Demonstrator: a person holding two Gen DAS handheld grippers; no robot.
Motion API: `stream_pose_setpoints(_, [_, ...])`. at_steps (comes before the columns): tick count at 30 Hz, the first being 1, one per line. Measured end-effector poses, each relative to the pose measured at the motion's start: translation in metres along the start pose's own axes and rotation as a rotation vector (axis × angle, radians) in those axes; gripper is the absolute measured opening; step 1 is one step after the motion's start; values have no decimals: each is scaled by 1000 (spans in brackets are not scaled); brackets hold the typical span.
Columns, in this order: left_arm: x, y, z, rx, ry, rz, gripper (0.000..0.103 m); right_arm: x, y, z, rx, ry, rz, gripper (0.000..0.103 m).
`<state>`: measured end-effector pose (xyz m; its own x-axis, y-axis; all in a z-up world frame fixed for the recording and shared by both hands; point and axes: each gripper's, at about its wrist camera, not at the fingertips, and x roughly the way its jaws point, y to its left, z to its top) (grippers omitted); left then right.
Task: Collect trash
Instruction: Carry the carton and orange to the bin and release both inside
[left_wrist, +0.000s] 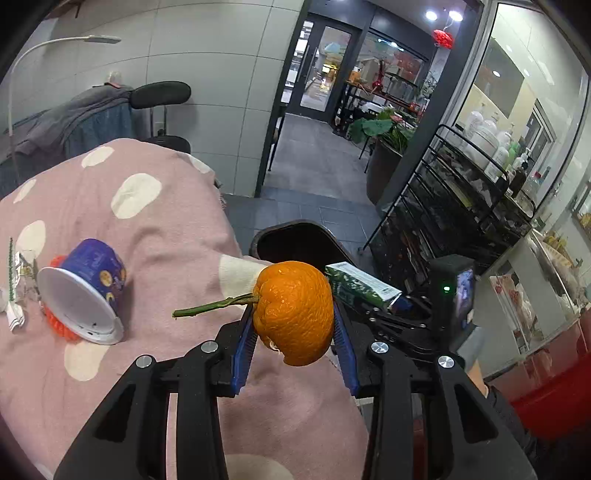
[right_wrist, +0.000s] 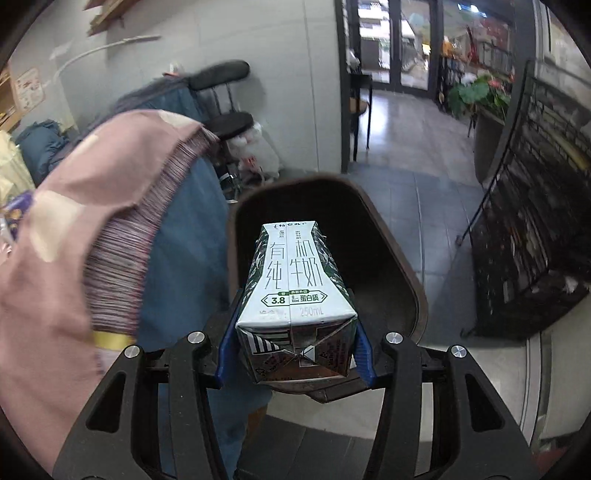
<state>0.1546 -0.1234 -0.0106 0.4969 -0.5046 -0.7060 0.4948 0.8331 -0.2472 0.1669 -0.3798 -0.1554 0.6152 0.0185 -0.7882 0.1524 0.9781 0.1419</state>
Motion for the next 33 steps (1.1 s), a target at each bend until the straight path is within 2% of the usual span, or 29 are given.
stream_pose_setpoints(2, [9, -9, 1, 17, 16, -3, 38, 21, -8, -1, 35, 51, 9, 51])
stream_pose_setpoints(6, [20, -20, 2, 40, 42, -12, 38, 58, -16, -1, 65, 143, -26, 51])
stream_pose_setpoints(14, [37, -43, 2, 90, 76, -24, 38, 101, -18, -7, 53, 220, -67, 52])
stream_pose_setpoints(15, [39, -45, 2, 96, 80, -25, 38, 101, -17, -8, 58, 211, -57, 53])
stream_pose_setpoints(18, [46, -48, 3, 108, 92, -27, 38, 93, -12, -9, 66, 185, -45, 68])
stream_pose_setpoints(25, [65, -58, 10, 140, 105, -21, 38, 54, -14, -13, 99, 110, -51, 70])
stream_pose_setpoints(33, [102, -67, 24, 179, 144, 28, 38, 21, -47, -43, 200, 89, -88, 73])
